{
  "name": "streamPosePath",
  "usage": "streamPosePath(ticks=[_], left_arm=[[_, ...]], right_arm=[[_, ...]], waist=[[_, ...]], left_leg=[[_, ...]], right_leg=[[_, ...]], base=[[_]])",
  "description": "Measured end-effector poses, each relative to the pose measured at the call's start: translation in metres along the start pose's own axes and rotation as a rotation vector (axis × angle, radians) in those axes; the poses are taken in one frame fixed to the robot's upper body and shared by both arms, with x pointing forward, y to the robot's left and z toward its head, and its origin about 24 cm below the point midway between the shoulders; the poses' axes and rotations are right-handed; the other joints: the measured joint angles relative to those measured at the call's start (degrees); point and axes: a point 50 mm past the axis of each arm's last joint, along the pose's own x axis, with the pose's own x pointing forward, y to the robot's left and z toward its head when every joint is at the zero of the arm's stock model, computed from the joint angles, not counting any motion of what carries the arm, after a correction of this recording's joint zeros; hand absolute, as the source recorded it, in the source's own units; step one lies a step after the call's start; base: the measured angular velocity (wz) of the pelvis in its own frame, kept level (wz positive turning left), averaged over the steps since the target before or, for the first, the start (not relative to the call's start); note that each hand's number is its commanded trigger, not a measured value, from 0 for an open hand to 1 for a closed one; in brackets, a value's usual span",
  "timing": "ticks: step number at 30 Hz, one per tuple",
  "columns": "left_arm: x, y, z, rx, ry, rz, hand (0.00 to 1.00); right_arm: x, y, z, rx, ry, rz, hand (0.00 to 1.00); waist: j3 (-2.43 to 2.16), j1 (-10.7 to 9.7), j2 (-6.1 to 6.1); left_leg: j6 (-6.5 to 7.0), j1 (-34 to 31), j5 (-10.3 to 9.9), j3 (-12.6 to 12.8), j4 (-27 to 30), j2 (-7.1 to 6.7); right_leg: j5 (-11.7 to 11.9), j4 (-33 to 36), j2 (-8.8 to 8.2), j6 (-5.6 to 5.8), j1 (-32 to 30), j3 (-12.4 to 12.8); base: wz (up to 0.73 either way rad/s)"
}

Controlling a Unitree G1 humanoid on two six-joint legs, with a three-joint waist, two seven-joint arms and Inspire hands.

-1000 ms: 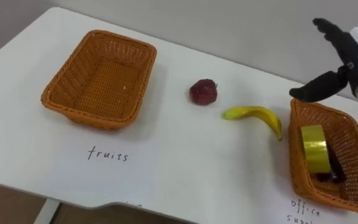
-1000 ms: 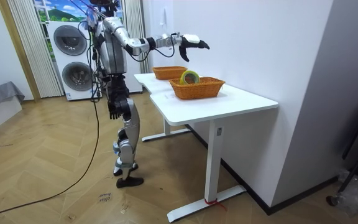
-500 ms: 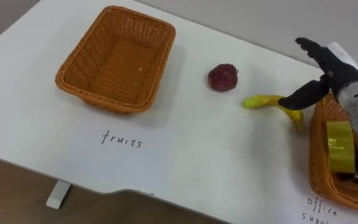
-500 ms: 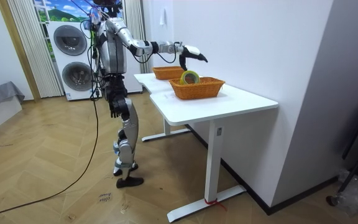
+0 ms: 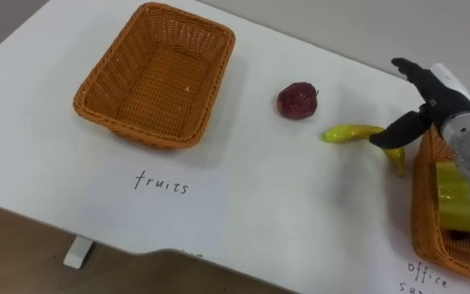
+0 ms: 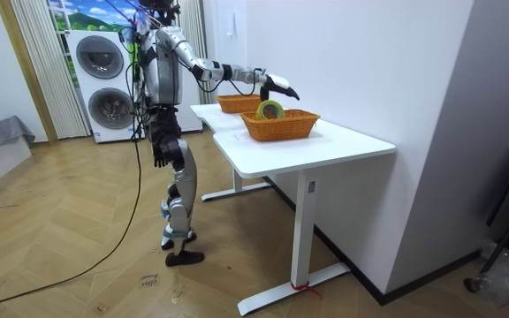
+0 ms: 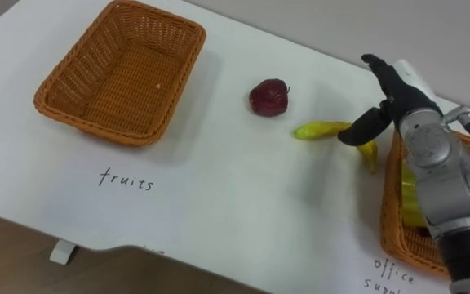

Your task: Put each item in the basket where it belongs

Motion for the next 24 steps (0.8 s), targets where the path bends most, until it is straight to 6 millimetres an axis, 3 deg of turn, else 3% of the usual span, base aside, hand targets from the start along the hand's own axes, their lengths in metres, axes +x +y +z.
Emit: streamPosePath(ticks=[19,24], left_arm=[[0.0,-0.002,-0.002,0.042,0.005,0.01,0.0],[0.0,-0.005,-0.001,0.069,0.0,0.002,0.0]], right_arm=[[0.004,0.015,0.001,-0.047,0.008,0.052,0.0],[0.007,0.027,0.004,-0.091,0.005,0.106,0.0]], waist=[[-0.13,0.02,-0.33],[-0.11,0.06,-0.49]], left_leg=[[0.0,0.03,0.0,-0.18,-0.06,-0.02],[0.0,0.02,0.0,-0.2,-0.01,-0.03]], right_leg=[[0.01,0.0,-0.01,-0.01,0.03,0.0],[0.01,-0.03,0.0,-0.01,0.04,-0.07]], base=[[0.0],[0.0]])
